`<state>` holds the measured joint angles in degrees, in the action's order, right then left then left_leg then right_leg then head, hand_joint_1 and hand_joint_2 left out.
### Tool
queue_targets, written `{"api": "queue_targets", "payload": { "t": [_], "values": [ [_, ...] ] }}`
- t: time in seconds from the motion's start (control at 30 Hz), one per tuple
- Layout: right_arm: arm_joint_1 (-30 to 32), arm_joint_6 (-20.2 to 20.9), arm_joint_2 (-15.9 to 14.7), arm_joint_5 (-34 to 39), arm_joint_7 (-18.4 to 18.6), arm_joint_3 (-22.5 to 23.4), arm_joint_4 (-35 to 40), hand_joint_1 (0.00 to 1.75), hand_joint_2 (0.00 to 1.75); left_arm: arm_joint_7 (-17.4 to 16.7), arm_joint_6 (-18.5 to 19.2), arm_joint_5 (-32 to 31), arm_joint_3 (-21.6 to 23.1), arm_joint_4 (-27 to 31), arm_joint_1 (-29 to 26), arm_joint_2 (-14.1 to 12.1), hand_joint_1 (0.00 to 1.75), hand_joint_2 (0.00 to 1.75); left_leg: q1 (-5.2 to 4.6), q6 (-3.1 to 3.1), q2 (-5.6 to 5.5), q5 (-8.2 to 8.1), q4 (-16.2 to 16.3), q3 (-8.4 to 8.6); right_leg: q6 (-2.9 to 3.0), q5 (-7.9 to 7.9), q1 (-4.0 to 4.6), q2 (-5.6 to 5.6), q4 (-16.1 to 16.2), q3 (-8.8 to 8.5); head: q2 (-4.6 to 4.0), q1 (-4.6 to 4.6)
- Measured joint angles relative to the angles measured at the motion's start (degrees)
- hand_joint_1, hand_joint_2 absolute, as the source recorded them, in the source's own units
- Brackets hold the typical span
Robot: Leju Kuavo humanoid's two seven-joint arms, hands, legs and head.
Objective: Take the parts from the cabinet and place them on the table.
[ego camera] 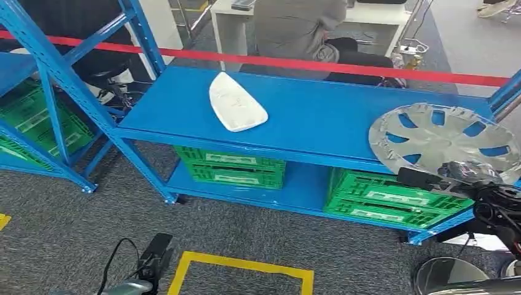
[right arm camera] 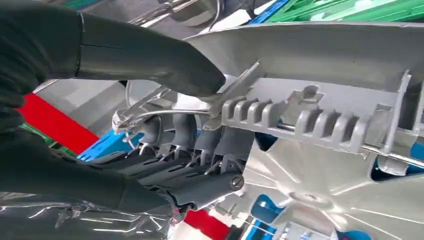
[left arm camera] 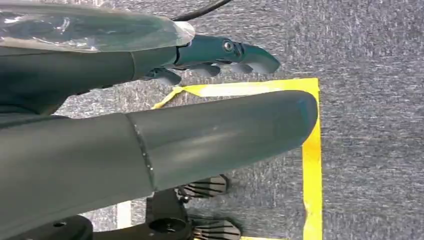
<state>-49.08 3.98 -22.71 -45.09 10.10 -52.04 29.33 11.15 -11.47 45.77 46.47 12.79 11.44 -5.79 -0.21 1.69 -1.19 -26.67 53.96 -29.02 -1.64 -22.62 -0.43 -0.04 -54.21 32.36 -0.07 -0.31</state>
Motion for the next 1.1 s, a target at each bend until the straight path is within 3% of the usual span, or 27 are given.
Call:
{"api": "queue_targets", "payload": {
  "t": [0.37, 0.4, 0.43, 1.1],
  "values": [
    [0.03, 0.09, 0.0, 0.39, 0.53, 0.0, 0.07, 1.75, 1.75, -0.2, -0.02, 0.0, 0.0, 0.0, -0.02, 0.0, 0.0, 0.0, -0.01, 0.0, -0.03, 0.0, 0.01, -0.04, 0.0, 0.0, -0.01, -0.02, 0.04, 0.0, 0.0, 0.0],
    [0.04, 0.09, 0.0, 0.44, 0.7, 0.0, 0.15, 1.59, 1.75, -0.2, -0.02, 0.02, 0.02, 0.0, -0.03, 0.0, 0.0, 0.0, -0.01, 0.0, -0.03, 0.0, 0.01, -0.04, 0.0, 0.0, -0.01, -0.02, 0.04, 0.0, 0.0, 0.0],
    [0.05, 0.09, 0.0, 0.46, 0.83, 0.0, 0.18, 0.0, 1.75, -0.2, -0.02, 0.02, 0.02, 0.0, -0.05, 0.0, 0.0, 0.0, -0.01, 0.0, -0.04, 0.0, 0.01, -0.04, 0.0, 0.0, -0.01, -0.03, 0.04, 0.0, 0.0, 0.0],
    [0.09, 0.24, -0.96, 0.35, 2.34, 0.22, 0.31, 0.0, 1.75, -0.2, -0.11, -0.18, 0.02, 0.0, -0.11, 0.0, 0.0, 0.0, 0.0, -0.01, 0.31, 0.0, 0.01, 0.06, 0.02, 0.04, 0.01, 0.31, 0.03, 0.0, 0.0, 0.0]
  ]
}}
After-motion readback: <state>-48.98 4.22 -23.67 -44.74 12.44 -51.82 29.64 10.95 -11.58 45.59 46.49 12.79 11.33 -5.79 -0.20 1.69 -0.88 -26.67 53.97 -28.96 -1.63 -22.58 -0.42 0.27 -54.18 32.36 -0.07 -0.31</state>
